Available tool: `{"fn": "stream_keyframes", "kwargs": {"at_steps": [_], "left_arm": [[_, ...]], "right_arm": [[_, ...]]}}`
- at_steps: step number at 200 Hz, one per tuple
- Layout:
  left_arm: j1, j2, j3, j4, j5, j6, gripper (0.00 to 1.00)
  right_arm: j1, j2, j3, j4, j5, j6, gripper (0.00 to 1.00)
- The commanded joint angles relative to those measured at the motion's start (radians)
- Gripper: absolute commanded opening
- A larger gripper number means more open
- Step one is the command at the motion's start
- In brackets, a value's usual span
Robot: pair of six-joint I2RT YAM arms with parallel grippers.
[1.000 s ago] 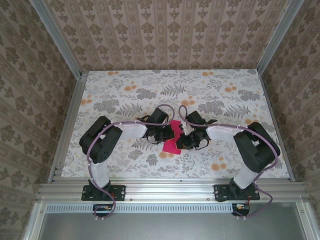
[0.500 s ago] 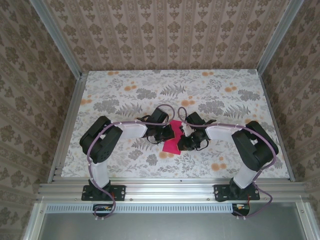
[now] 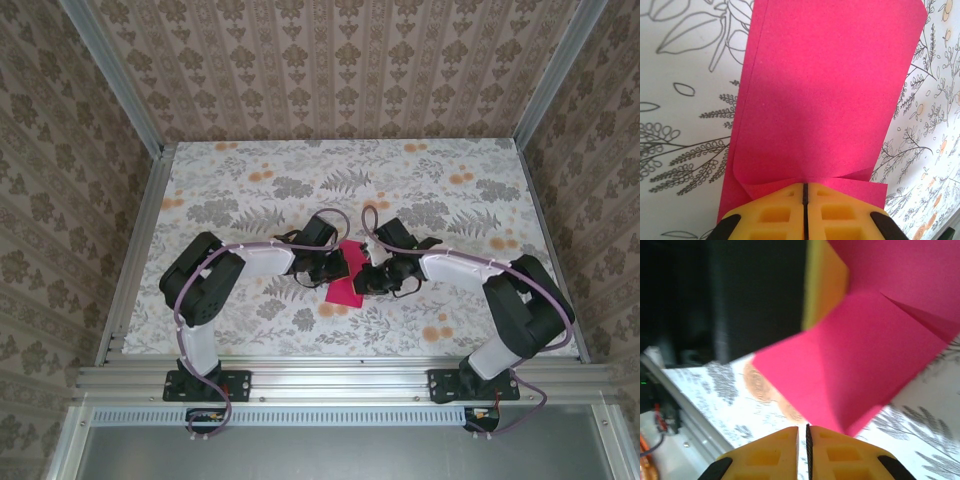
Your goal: Fold a paper plane with a square sheet of paper (pick it up from the middle)
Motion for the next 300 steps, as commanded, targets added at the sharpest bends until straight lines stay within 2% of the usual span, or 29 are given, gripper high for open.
{"fn": "stream_keyframes", "kwargs": {"at_steps": [1, 32, 57, 99, 139, 178, 207, 243, 300], "left_arm": [[-0.010, 0.041, 0.008, -0.061, -0.015, 0.030, 0.09], [-0.010, 0.041, 0.012, -0.065, -0.015, 0.031, 0.09], [-0.009, 0.041, 0.009, -0.065, -0.014, 0.033, 0.09], [-0.010, 0.040, 0.006, -0.068, -0.018, 0.036, 0.09], [-0.010, 0.046, 0.002, -0.072, -0.019, 0.038, 0.09], [-0.010, 0.050, 0.002, -0.074, -0.022, 0.040, 0.09], [-0.009, 0.052, 0.005, -0.081, -0.023, 0.041, 0.09], [-0.009, 0.050, 0.011, -0.092, -0.028, 0.045, 0.08], [-0.008, 0.047, 0.013, -0.100, -0.030, 0.051, 0.09]], "right_arm": [[0.020, 0.024, -0.001, 0.072, -0.072, 0.071, 0.15], [0.030, 0.079, 0.013, 0.091, -0.053, 0.085, 0.15], [0.026, 0.124, 0.028, 0.041, 0.014, 0.062, 0.15], [0.013, 0.172, 0.011, -0.032, 0.057, 0.003, 0.16], [0.000, 0.149, 0.004, -0.067, 0.043, -0.014, 0.17], [-0.003, 0.106, -0.014, -0.071, -0.027, -0.018, 0.19], [-0.006, 0.079, -0.038, -0.082, -0.021, -0.020, 0.20], [-0.019, 0.146, -0.066, -0.093, 0.051, -0.038, 0.19], [-0.038, 0.057, -0.124, -0.047, -0.028, -0.006, 0.15]]}}
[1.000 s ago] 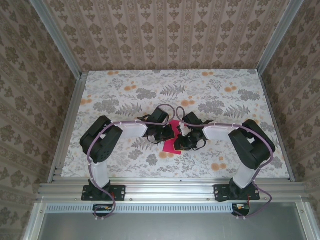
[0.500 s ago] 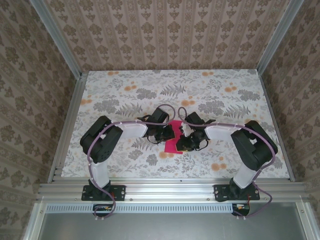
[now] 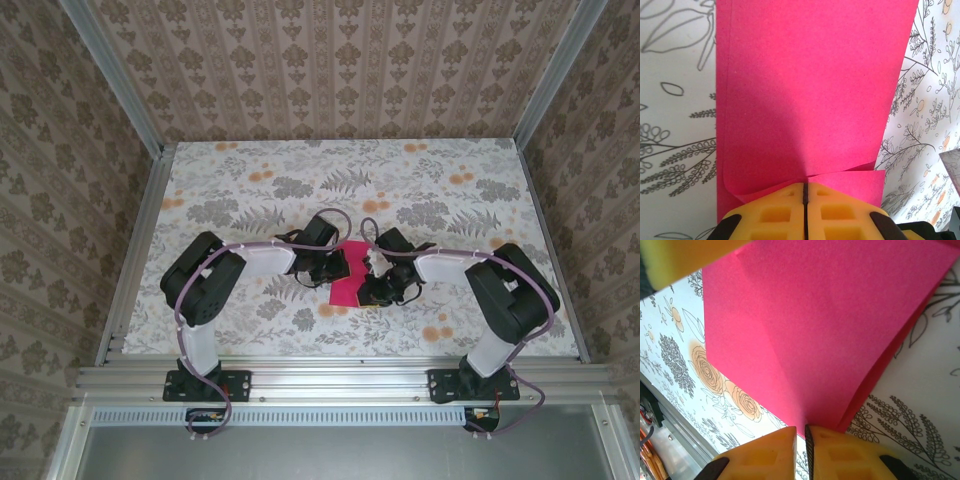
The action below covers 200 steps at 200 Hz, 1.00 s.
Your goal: Fold a paper plane with a square sheet of paper (pick it up from the middle)
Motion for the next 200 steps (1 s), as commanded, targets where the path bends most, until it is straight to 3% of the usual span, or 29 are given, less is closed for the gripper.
{"fn": "stream_keyframes", "kwargs": {"at_steps": [1, 38, 99, 163, 200], "left_arm": [[-0.003, 0.042, 0.001, -0.081, -0.029, 0.029, 0.09], [-0.004, 0.044, 0.005, -0.081, -0.026, 0.029, 0.09], [-0.005, 0.044, 0.014, -0.083, -0.025, 0.030, 0.09], [-0.005, 0.042, 0.019, -0.084, -0.022, 0.033, 0.09], [-0.006, 0.038, 0.018, -0.081, -0.021, 0.032, 0.09]], "right_arm": [[-0.015, -0.036, -0.065, -0.037, -0.005, 0.019, 0.15], [-0.053, 0.026, -0.114, 0.008, -0.016, 0.029, 0.12], [-0.053, -0.182, -0.035, 0.049, -0.058, 0.134, 0.11], [-0.037, -0.032, 0.008, 0.111, -0.099, 0.144, 0.12], [-0.038, 0.036, -0.001, 0.070, -0.041, 0.102, 0.13]]}}
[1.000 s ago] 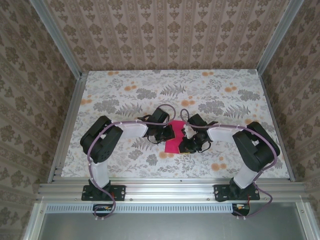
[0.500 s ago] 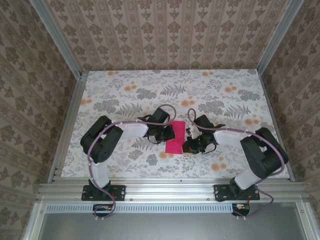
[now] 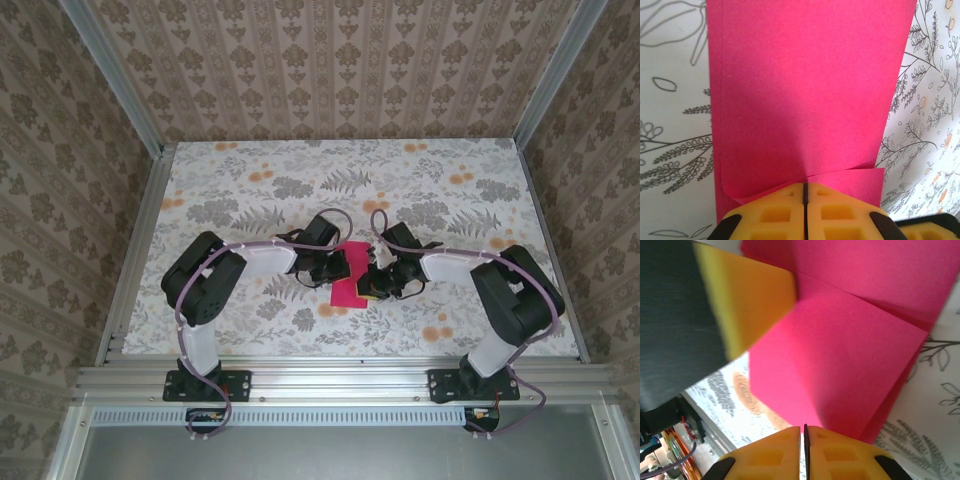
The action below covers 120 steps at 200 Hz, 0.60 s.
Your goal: Fold a paper plane with a square sheet of paper (pick it up from the middle)
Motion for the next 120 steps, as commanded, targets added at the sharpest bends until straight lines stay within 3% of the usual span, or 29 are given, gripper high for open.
{"fn": "stream_keyframes", "kwargs": {"at_steps": [1, 49, 86, 120], "left_arm": [[-0.005, 0.033, 0.006, -0.061, -0.022, 0.028, 0.09], [0.005, -0.016, 0.021, -0.060, -0.016, 0.042, 0.13], [0.016, -0.113, 0.036, -0.090, -0.006, 0.076, 0.23], [-0.031, -0.132, 0.024, -0.065, 0.018, 0.036, 0.14]], "right_arm": [[0.005, 0.035, 0.003, -0.036, 0.024, -0.026, 0.13], [0.005, 0.069, -0.041, -0.057, 0.092, -0.036, 0.11], [0.005, 0.069, -0.063, -0.018, 0.081, -0.019, 0.10], [0.005, 0.071, -0.062, 0.004, 0.069, -0.003, 0.09]]}}
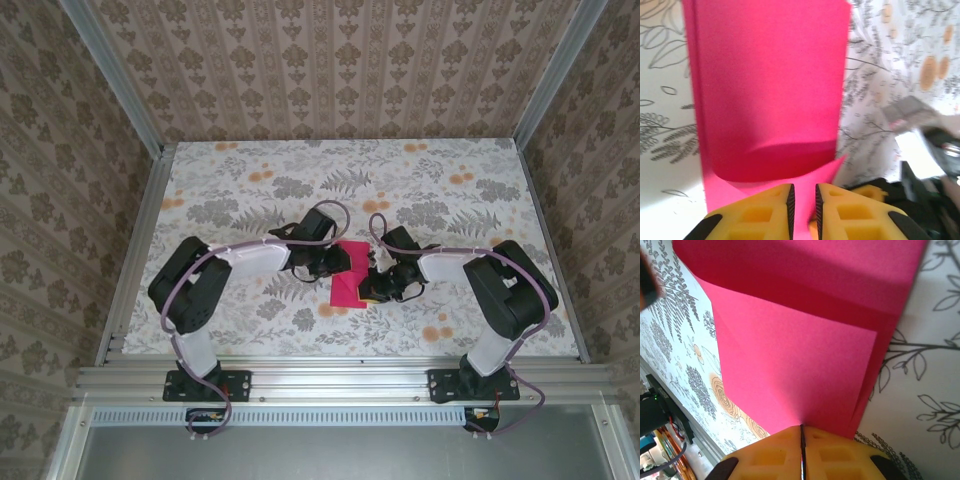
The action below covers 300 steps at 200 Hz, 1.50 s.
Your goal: Fold a paper plane with a square sheet of paper (pick it up from the middle)
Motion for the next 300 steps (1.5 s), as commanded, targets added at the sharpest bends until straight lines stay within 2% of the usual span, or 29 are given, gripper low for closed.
{"fn": "stream_keyframes", "kwargs": {"at_steps": [1, 30, 110, 215, 259, 300], "left_arm": [[-0.037, -0.030, 0.008, -0.004, 0.016, -0.012, 0.14], [-0.087, 0.008, -0.012, 0.050, 0.000, -0.087, 0.06], [-0.115, 0.040, -0.111, 0.196, -0.067, -0.213, 0.01], [-0.124, 0.020, -0.194, 0.327, -0.064, -0.271, 0.05], [-0.138, -0.001, -0.210, 0.313, -0.088, -0.267, 0.06], [-0.127, 0.041, -0.211, 0.308, -0.108, -0.242, 0.06]], "right_arm": [[0.006, 0.038, -0.041, -0.027, 0.066, 0.018, 0.09], [0.007, 0.033, -0.044, -0.018, 0.065, 0.027, 0.09], [0.006, 0.037, -0.046, -0.011, 0.068, 0.035, 0.08], [0.006, 0.048, -0.050, -0.007, 0.082, 0.042, 0.08], [0.006, 0.053, -0.048, -0.007, 0.082, 0.042, 0.08], [0.006, 0.053, -0.053, -0.008, 0.086, 0.042, 0.07]]}}
